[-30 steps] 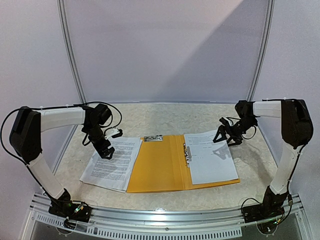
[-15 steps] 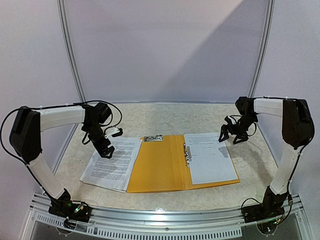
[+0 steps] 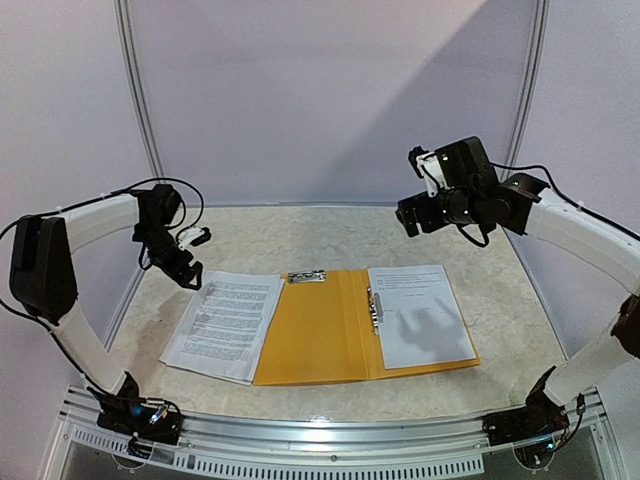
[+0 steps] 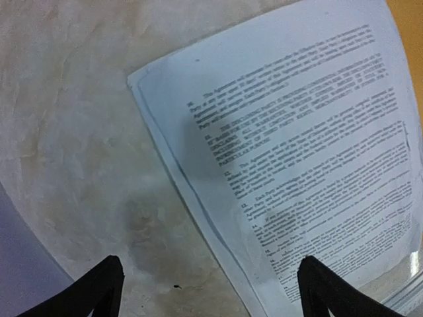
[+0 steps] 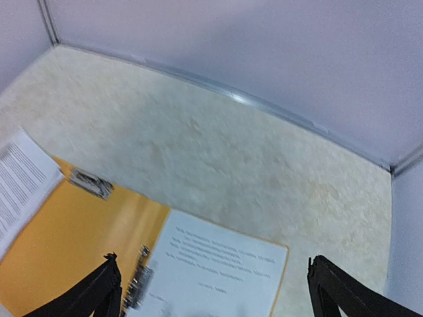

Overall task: Put the files into the folder
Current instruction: Place the file in the spring clip on the folder.

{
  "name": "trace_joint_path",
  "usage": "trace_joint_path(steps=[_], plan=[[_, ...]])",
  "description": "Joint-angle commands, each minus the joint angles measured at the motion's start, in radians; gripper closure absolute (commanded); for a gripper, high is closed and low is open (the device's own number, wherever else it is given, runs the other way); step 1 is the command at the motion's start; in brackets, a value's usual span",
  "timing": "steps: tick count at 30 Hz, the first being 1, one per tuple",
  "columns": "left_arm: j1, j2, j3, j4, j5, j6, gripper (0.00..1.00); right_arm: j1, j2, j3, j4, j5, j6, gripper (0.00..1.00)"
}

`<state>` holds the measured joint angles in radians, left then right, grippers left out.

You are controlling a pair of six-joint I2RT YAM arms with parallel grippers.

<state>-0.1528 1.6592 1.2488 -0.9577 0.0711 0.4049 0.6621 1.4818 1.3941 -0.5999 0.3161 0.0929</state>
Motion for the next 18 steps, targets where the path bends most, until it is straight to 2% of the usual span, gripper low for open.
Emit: trace_joint_path(steps=[1,5,8,15,18], plan=[[0.07,0.072,0.014,-0.009,0.077,-0.035,0.08,0.048,-0.051,-0.066,0.339,-0.074,0.05,0.01],[0.112,0.146,0.052,-0.002,0.115,-0.068,0.12,0.057,0.033,-0.02,0.476,-0.297,0.121,0.01],[0.115,0.189,0.078,0.02,0.136,-0.085,0.15,0.086,0.144,0.028,0.585,-0.429,0.263,0.05],[0.114,0.231,0.121,0.047,0.204,-0.112,0.29,0.166,0.527,0.238,0.7,-0.471,0.625,0.17],[0.112,0.233,0.12,0.053,0.214,-0.107,0.3,0.187,0.687,0.322,0.756,-0.485,0.806,0.23]])
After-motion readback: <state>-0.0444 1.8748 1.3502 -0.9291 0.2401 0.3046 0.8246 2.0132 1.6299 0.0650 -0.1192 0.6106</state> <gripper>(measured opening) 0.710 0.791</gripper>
